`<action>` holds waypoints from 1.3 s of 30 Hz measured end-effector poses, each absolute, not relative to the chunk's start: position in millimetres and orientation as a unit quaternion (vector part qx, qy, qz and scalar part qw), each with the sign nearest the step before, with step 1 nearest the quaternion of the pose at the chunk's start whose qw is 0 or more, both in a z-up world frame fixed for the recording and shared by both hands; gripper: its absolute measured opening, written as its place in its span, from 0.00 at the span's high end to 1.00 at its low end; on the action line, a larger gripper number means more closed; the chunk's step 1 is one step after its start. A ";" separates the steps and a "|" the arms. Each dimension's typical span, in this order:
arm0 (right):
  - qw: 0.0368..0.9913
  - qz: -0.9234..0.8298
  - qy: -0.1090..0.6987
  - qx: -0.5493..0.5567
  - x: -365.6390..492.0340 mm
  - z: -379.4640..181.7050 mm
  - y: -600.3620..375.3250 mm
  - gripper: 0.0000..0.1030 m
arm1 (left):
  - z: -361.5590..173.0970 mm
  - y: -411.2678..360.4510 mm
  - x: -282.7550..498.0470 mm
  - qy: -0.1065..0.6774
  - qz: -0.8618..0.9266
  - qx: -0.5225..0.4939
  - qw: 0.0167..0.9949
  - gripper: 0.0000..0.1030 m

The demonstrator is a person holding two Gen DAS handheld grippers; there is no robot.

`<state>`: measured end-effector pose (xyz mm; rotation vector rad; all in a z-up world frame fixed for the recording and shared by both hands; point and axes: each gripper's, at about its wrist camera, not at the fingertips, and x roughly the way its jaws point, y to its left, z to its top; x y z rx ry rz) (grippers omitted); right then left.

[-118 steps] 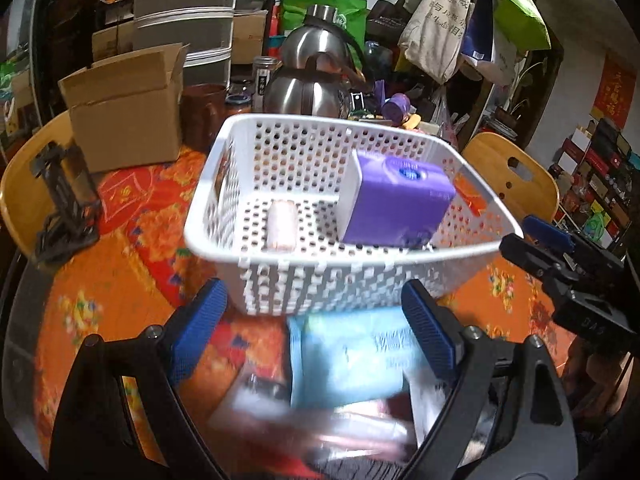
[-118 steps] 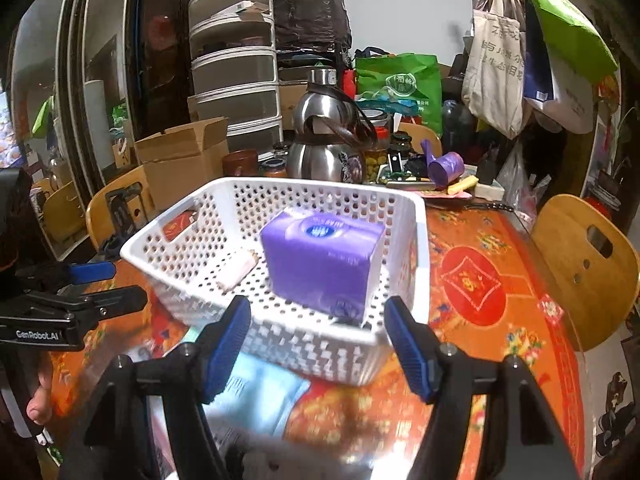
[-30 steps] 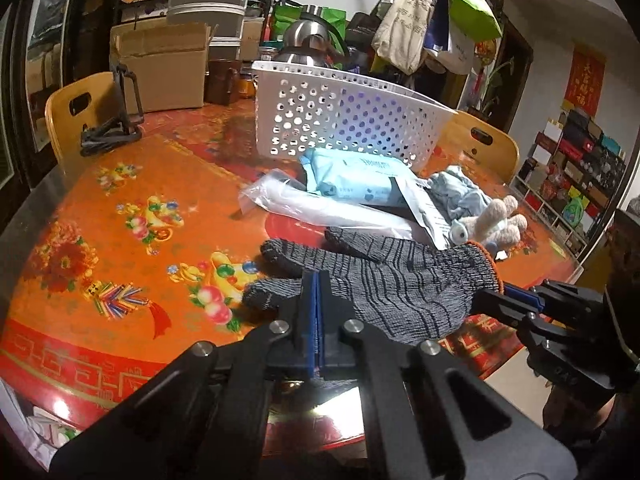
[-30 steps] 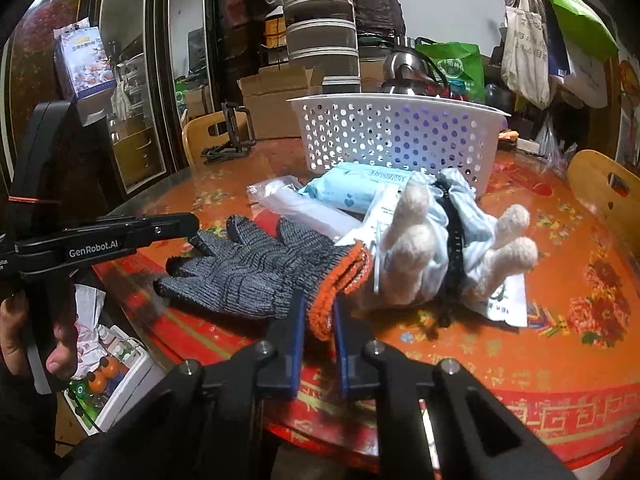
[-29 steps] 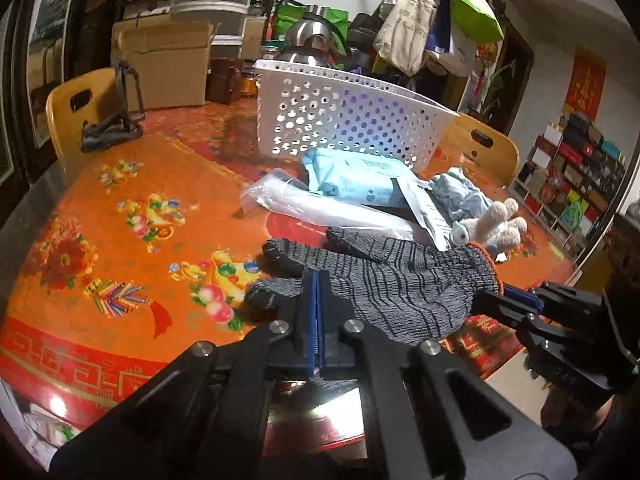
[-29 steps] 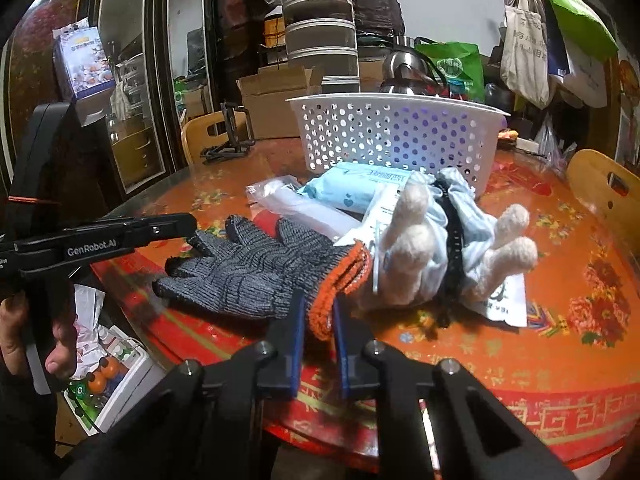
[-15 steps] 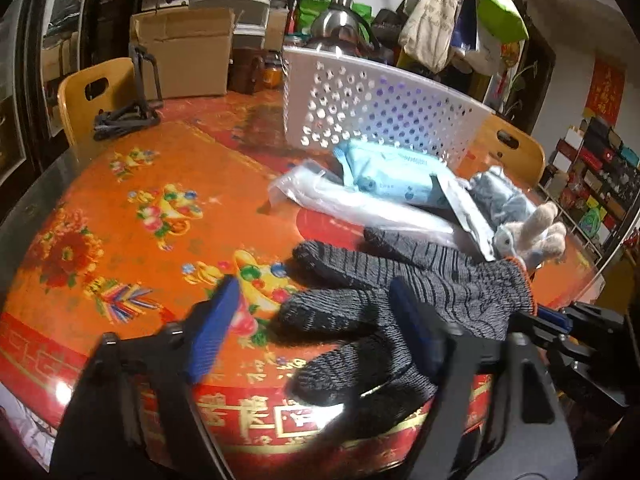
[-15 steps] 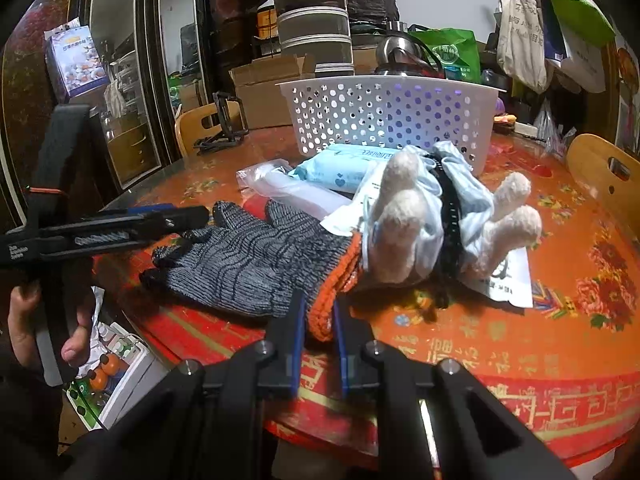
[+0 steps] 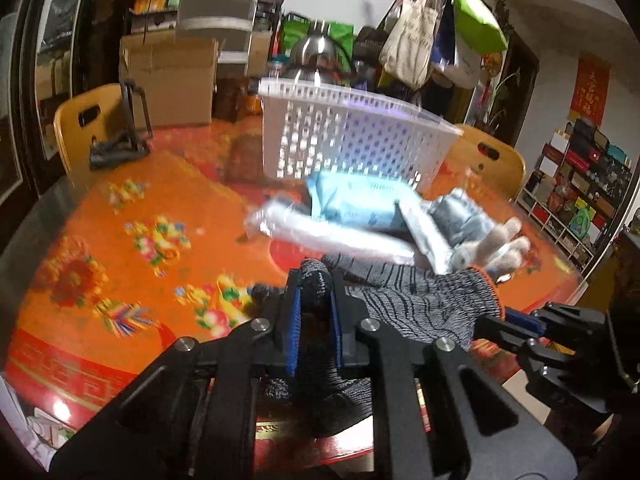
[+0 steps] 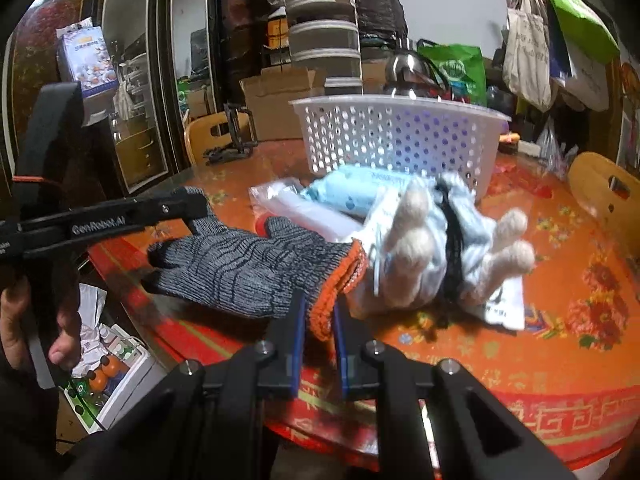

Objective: Organize soft objects
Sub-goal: 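Carry the grey glove over the white basket with the left gripper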

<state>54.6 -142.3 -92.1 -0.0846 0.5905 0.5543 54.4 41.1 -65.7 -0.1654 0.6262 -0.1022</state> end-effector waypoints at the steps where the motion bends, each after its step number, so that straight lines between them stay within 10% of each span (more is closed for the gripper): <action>1: 0.919 0.271 0.284 -0.041 54.6 -88.3 -142.7 0.89 | -58.8 41.0 52.2 0.301 -0.050 -0.080 0.949 0.89; 25: 0.946 0.254 0.199 -0.042 226.3 103.5 -164.4 0.89 | 164.9 47.3 221.1 0.230 -0.085 -0.086 0.966 0.89; 39: 0.935 0.235 0.260 -0.054 337.3 50.7 -150.7 0.89 | 108.9 40.7 370.7 0.322 -0.036 -0.087 0.942 0.89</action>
